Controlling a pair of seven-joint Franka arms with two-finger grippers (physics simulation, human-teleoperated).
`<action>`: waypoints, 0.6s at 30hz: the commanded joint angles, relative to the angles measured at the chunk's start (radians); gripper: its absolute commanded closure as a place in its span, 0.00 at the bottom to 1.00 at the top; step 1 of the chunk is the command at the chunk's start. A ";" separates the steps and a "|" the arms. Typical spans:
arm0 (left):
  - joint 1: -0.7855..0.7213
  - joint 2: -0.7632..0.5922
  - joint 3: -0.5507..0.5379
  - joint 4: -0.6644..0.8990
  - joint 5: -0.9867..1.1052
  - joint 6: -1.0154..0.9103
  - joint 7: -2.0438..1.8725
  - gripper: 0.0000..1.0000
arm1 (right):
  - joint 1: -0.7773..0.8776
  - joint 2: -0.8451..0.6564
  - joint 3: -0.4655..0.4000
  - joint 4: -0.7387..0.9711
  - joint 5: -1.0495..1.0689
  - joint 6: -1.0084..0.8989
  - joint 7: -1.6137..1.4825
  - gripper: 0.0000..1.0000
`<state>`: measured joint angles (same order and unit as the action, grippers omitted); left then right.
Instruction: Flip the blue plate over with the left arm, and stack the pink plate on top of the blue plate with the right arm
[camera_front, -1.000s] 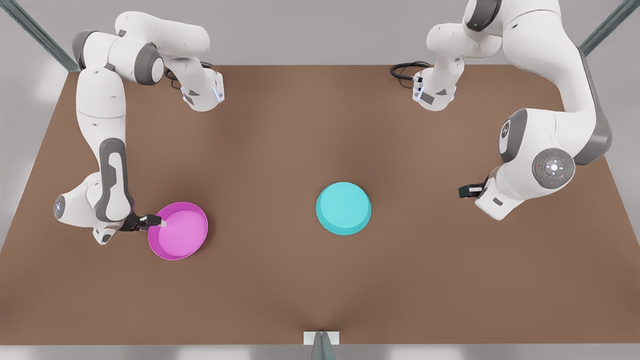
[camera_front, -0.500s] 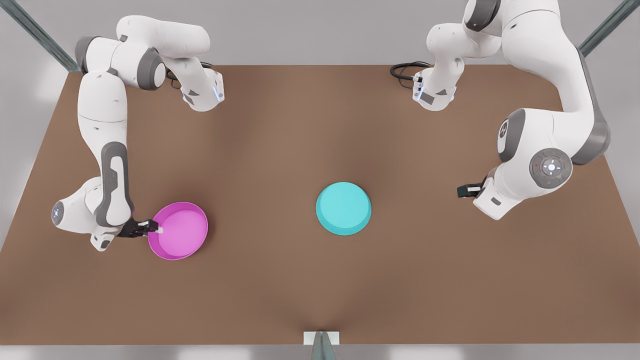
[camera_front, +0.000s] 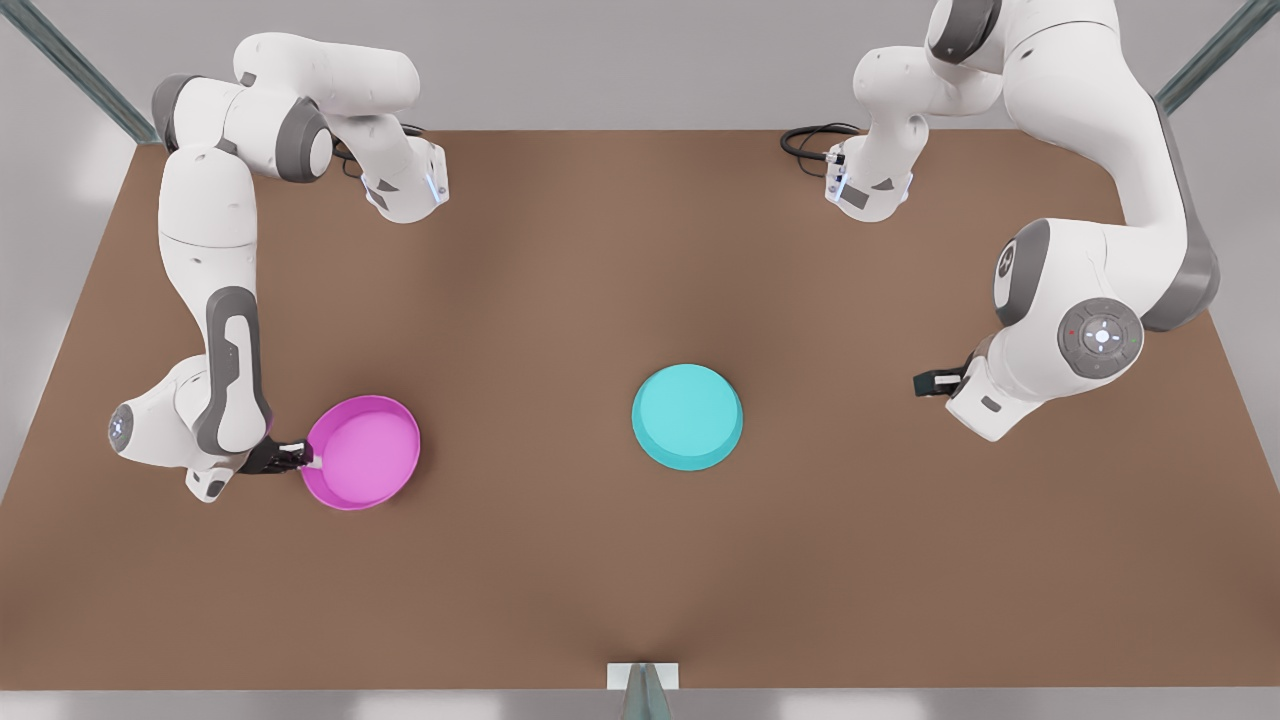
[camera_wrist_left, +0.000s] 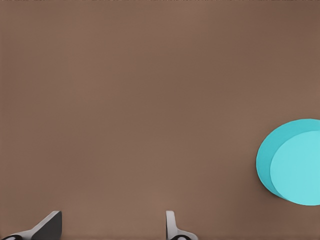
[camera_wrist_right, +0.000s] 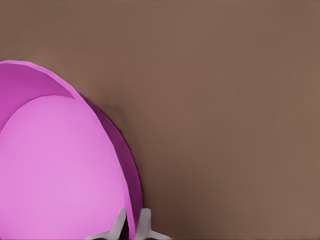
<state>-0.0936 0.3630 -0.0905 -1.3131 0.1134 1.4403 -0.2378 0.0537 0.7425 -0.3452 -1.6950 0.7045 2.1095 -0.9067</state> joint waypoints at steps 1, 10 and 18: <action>0.000 0.001 0.000 0.000 0.000 0.000 0.000 0.00 | 0.000 0.000 0.000 0.000 -0.002 0.000 0.002 0.79; 0.000 0.001 0.000 0.000 0.022 -0.001 0.003 0.00 | 0.015 -0.063 0.008 -0.048 0.000 -0.006 0.015 0.79; 0.000 -0.001 0.002 0.002 0.029 -0.003 0.003 0.00 | 0.106 -0.175 0.011 -0.137 0.003 -0.002 0.106 0.79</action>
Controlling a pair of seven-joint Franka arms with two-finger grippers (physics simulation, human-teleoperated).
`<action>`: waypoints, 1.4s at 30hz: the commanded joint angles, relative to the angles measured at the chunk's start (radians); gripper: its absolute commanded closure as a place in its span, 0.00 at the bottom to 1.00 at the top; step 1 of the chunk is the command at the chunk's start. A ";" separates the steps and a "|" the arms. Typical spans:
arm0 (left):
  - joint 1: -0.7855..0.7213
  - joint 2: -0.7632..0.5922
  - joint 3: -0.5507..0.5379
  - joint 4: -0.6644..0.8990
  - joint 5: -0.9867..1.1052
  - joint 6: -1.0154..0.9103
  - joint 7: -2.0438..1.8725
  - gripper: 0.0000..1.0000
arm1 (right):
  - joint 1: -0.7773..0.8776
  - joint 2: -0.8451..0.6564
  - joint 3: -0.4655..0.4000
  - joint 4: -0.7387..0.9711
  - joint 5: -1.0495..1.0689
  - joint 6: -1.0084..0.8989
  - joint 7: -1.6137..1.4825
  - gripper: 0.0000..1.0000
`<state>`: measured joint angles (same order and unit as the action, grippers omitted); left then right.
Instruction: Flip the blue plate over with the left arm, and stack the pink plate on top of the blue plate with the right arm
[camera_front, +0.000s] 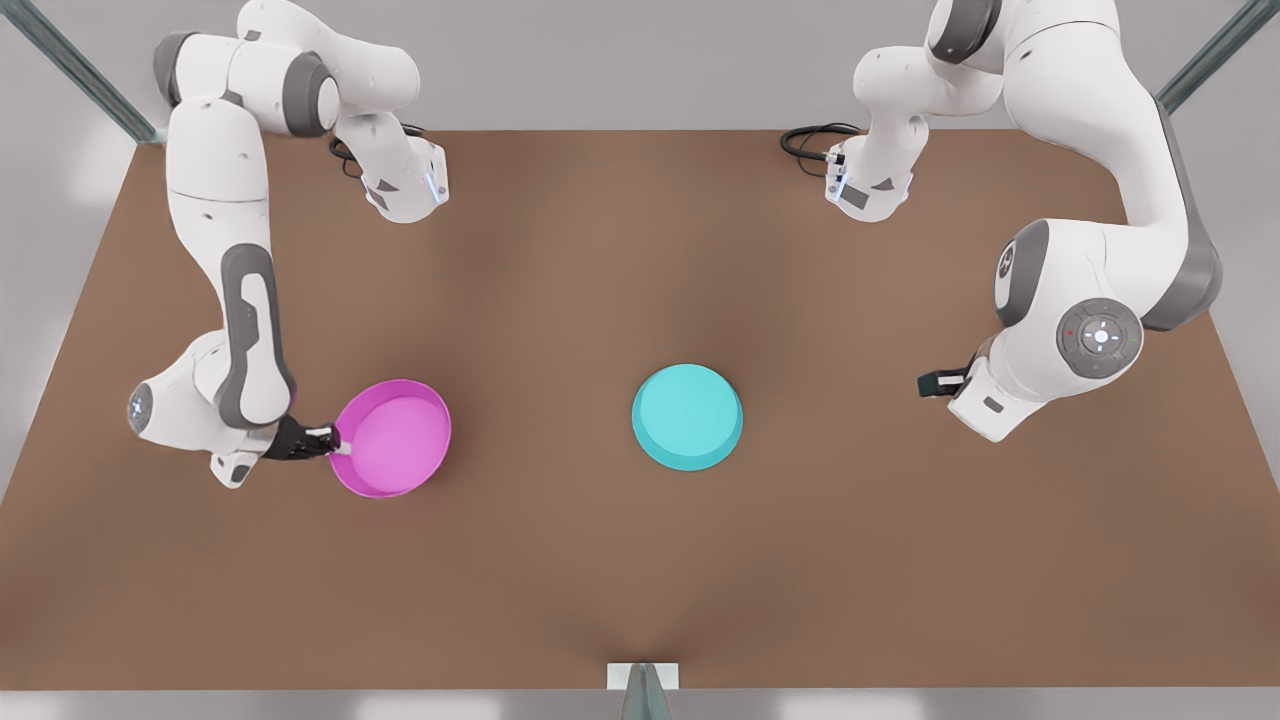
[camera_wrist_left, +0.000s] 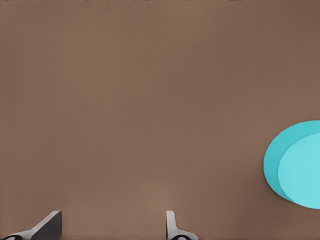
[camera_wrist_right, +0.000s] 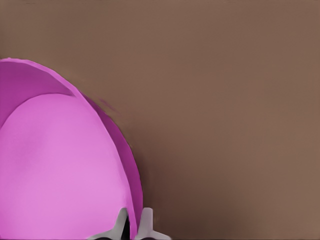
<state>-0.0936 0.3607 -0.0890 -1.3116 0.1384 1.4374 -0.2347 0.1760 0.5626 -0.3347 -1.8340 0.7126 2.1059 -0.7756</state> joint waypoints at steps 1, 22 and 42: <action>0.000 0.000 0.000 0.000 0.004 0.000 0.000 0.00 | 0.010 -0.004 0.000 -0.001 -0.007 0.002 0.021 0.79; 0.012 0.021 0.055 0.000 0.024 0.040 0.015 0.00 | 0.576 -0.109 0.000 -0.057 -0.001 0.201 0.748 0.79; 0.011 0.040 0.081 0.026 0.010 0.046 0.017 0.00 | 0.249 -0.429 0.009 0.162 -0.690 -0.279 0.825 0.00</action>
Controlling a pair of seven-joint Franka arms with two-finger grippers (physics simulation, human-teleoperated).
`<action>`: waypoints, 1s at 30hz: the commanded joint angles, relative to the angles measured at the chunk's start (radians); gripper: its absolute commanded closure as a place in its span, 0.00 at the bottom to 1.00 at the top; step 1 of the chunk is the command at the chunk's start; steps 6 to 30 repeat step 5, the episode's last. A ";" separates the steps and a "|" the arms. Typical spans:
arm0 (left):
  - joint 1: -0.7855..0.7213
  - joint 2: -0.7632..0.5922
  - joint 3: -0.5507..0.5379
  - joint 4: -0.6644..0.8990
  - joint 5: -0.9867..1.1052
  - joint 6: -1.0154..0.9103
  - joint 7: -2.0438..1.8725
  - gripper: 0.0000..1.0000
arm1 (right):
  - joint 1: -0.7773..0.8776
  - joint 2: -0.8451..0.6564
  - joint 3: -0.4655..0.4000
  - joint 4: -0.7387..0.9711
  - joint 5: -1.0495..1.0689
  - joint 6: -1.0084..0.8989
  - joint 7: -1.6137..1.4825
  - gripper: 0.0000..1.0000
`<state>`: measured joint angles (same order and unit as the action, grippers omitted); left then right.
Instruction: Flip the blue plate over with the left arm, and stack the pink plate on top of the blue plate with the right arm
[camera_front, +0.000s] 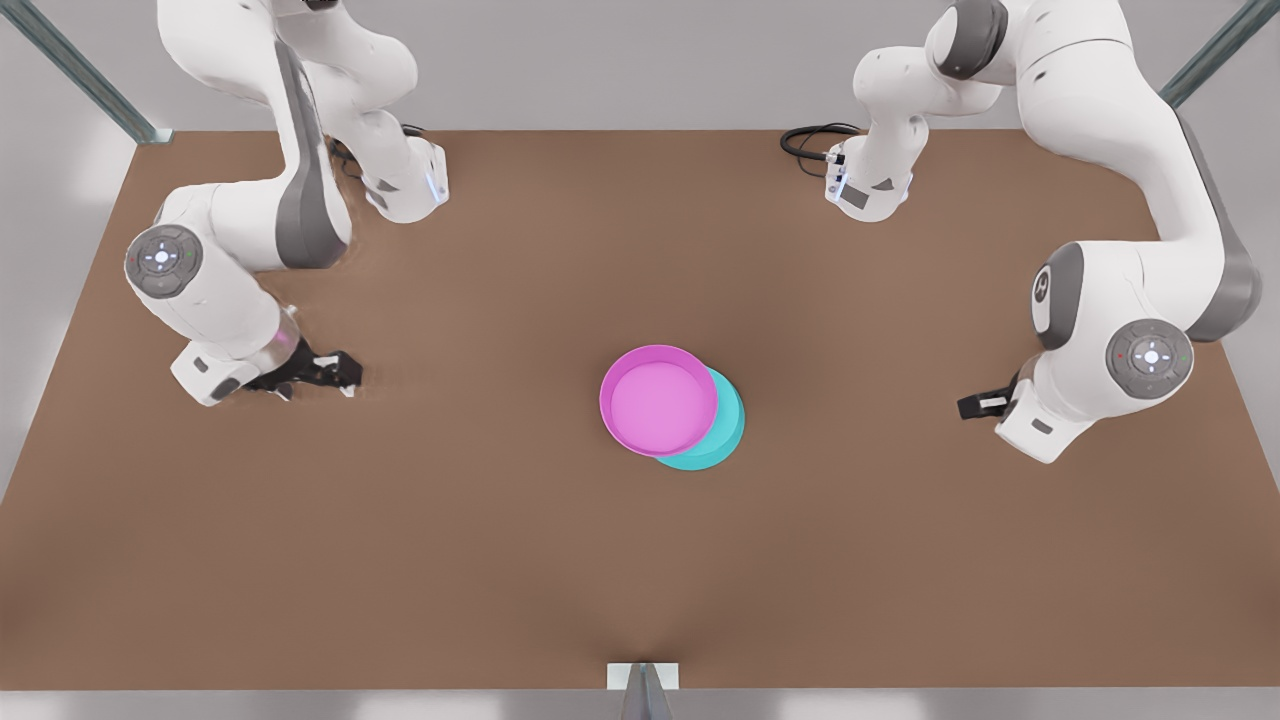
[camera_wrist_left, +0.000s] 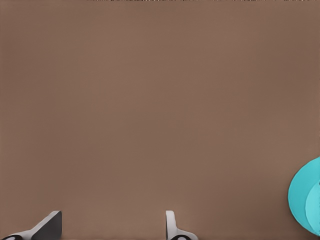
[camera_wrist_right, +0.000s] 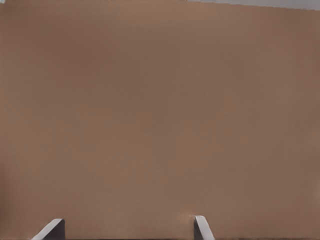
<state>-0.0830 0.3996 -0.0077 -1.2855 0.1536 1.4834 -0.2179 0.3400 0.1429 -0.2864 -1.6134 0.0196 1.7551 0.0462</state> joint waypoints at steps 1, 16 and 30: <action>0.000 -0.001 -0.002 0.000 -0.006 0.000 0.000 0.00 | -0.016 0.006 0.027 0.030 0.003 -0.034 -0.006 0.00; 0.000 -0.001 -0.005 0.012 -0.008 -0.003 0.000 0.00 | -0.191 0.001 0.150 0.092 0.000 -0.137 -0.042 0.00; 0.000 -0.001 -0.005 0.012 -0.008 -0.003 0.000 0.00 | -0.191 0.001 0.150 0.092 0.000 -0.137 -0.042 0.00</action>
